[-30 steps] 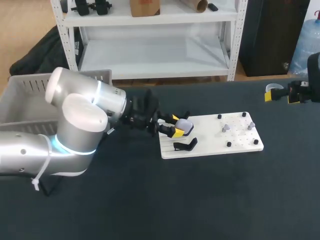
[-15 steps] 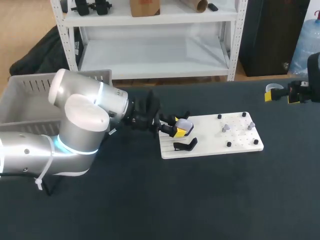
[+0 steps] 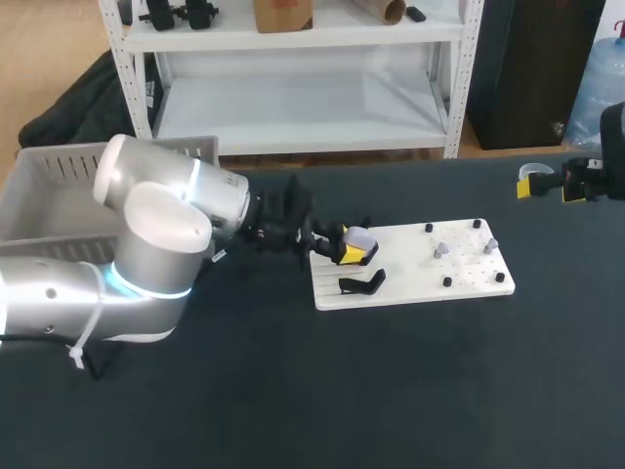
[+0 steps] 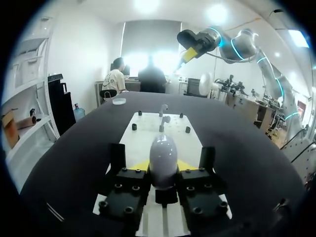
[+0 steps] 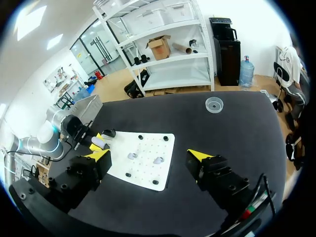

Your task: Pick up each earbud case from the left stands, insert the matching earbuds, close the lid, and place the case in the box.

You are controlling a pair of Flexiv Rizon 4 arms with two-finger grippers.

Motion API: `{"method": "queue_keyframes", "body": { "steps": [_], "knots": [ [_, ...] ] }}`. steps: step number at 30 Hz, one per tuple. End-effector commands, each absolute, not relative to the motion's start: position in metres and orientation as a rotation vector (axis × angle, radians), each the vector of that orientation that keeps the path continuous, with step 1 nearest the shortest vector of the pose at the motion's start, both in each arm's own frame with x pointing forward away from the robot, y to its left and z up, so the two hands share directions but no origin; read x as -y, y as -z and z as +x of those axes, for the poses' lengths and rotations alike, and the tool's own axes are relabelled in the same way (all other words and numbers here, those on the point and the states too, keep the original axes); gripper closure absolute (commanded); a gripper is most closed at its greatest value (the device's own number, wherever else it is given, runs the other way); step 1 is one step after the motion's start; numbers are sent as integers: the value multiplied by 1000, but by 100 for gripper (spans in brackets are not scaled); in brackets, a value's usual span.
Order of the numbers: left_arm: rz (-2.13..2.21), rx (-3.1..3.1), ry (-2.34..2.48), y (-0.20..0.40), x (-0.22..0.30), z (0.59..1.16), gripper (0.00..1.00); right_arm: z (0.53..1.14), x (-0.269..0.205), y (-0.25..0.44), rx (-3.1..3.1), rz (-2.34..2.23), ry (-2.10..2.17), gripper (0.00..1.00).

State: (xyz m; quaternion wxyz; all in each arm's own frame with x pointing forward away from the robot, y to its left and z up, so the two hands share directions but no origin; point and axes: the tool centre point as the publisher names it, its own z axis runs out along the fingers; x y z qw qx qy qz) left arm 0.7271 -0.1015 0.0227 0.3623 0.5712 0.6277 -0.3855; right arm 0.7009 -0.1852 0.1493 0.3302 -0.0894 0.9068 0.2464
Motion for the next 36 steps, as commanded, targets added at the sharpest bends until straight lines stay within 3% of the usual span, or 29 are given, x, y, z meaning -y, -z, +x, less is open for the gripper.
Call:
{"method": "queue_keyframes", "body": {
  "steps": [1, 11, 25, 36],
  "knots": [
    [1475, -1595, 963, -38, 92, 719, 100, 701, 186, -149, -2372, -235, -645, 0],
    [1478, -1575, 851, -76, 80, 732, 100, 701, 186, -149, -2372, -235, -645, 0],
    [1397, -1581, 771, -96, 101, 749, 100, 664, 78, -152, -2402, -362, -602, 0],
    [1490, -1510, 724, -109, 130, 732, 100, 665, 22, -143, -2424, -501, -631, 0]
  ]
}}
